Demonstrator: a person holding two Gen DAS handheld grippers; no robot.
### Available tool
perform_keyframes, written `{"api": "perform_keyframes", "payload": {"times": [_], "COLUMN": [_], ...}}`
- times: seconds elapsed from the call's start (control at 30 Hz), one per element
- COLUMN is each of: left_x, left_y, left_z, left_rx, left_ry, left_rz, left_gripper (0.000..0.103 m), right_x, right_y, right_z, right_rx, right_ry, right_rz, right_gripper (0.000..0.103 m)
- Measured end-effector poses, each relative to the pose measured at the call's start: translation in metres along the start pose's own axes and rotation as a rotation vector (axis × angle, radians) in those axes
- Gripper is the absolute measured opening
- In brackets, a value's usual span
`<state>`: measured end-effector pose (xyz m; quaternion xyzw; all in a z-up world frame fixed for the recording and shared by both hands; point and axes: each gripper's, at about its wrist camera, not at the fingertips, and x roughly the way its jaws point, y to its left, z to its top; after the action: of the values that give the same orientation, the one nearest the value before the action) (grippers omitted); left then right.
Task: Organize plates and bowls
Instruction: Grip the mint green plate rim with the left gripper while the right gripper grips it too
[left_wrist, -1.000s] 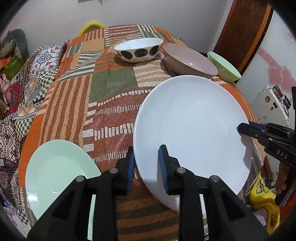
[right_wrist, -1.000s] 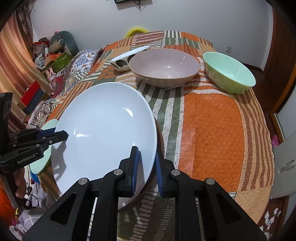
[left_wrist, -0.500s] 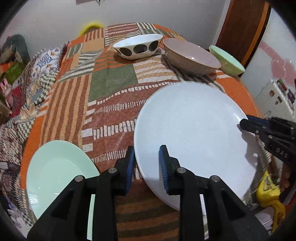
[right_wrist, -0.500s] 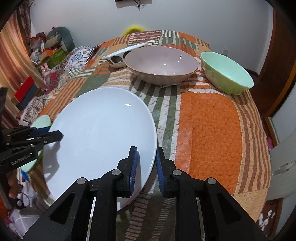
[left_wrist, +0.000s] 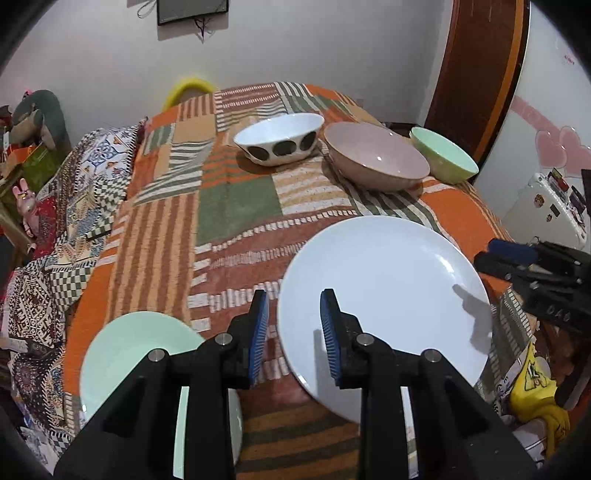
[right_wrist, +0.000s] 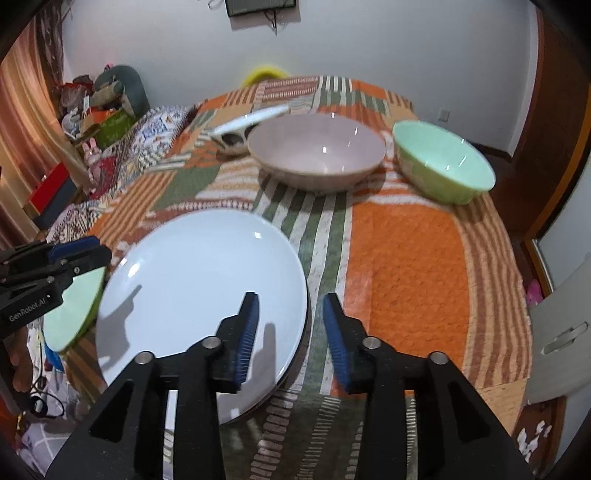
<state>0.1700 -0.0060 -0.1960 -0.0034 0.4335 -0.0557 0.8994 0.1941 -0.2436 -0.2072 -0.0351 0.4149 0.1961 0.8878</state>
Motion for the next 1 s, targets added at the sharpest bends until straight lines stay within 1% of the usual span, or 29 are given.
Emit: {"api": "perform_keyframes", "payload": {"times": [0.07,0.1,0.17,0.23,0.3,0.4,0.53,0.67,0.83,1.0], "left_x": [-0.01,-0.013,-0.026,-0.041,-0.055,-0.07,-0.092,-0.107,-0.11,-0.102], "left_y": [0.007,0.009,0.019,0.029,0.04,0.057,0.087,0.117,0.147,0.169], "left_z": [-0.001,-0.001,-0.003,-0.004,-0.006,-0.01,-0.02,-0.035,-0.058,-0.081], "left_rx": [-0.009,-0.015,-0.032,-0.041,-0.054,-0.081,-0.129,-0.177,-0.229,-0.27], "left_ry": [-0.009,-0.012,-0.035,-0.065,-0.086,-0.105,-0.123,-0.122,-0.094,-0.046], "left_rz": [0.004,0.006,0.019,0.044,0.063,0.089,0.139,0.188,0.219,0.228], "left_gripper": [0.031,0.036,0.043,0.047,0.053,0.059,0.062,0.063,0.063,0.063], "right_x": [-0.01,-0.013,-0.021,-0.027,-0.033,-0.039,-0.041,-0.035,-0.022,-0.001], "right_y": [0.006,0.008,0.017,0.026,0.039,0.058,0.088,0.116,0.152,0.178], "right_z": [0.004,0.005,0.009,0.012,0.016,0.019,0.024,0.026,0.024,0.019], "right_rx": [-0.018,-0.025,-0.045,-0.06,-0.08,-0.11,-0.16,-0.197,-0.251,-0.275], "right_ry": [-0.031,-0.041,-0.071,-0.096,-0.12,-0.142,-0.172,-0.176,-0.156,-0.102], "right_rz": [0.007,0.007,0.013,0.034,0.059,0.096,0.15,0.204,0.248,0.288], "right_gripper": [0.042,0.043,0.048,0.053,0.054,0.055,0.059,0.059,0.059,0.059]}}
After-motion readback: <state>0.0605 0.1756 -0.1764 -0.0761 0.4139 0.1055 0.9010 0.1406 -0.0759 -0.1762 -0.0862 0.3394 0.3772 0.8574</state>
